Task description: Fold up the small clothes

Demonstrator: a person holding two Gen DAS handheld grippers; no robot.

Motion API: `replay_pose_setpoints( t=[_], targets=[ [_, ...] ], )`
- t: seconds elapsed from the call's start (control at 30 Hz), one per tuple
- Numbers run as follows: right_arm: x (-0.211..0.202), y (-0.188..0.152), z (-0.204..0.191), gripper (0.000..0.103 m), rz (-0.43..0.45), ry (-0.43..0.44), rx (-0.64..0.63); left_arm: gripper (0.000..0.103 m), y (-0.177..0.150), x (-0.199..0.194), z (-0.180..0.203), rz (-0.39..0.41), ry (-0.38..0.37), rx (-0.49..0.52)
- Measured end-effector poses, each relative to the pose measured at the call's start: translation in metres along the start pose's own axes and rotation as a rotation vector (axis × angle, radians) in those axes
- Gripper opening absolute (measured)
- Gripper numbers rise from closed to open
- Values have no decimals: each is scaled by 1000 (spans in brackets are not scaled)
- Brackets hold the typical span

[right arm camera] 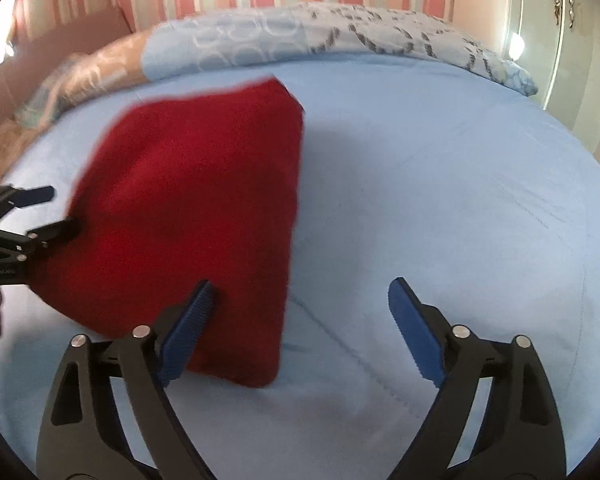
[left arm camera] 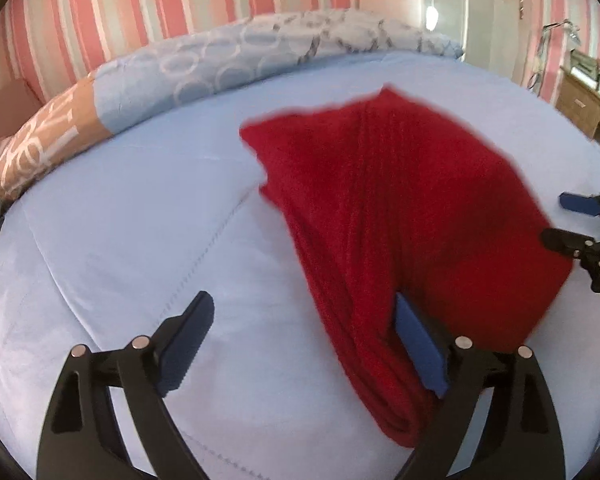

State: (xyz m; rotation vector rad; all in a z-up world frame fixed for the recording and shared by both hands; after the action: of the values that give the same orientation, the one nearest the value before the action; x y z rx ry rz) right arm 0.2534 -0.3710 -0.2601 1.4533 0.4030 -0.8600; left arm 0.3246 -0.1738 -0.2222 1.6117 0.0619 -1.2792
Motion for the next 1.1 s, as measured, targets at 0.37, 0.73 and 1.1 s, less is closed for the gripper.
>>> replay_pose_setpoints(
  t=[0.37,0.73,1.1],
  targets=[
    [-45,19,-85,89,24,204,-33,90,102,66,-76,-73,35,-75],
    [-5,-5,-119,86,-80,170,8,91,92,99,-95,-90,75,-30],
    [7,-21,-127,92,-53,116,-47,91,88,105,-102,-53,52,-90]
  ],
)
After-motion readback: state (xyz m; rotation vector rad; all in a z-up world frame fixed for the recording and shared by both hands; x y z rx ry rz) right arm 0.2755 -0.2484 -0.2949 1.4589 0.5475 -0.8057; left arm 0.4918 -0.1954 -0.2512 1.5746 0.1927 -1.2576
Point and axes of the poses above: each gripper's, at about its wrist camera, not at the fingertips, and x roughly the way its jaws point, z to its right, y to its top, the point moved 9 cm from there along x, roughly the way its jaws point, and after that the axes turned 14 degrees about -y, right-handed, at the moved point
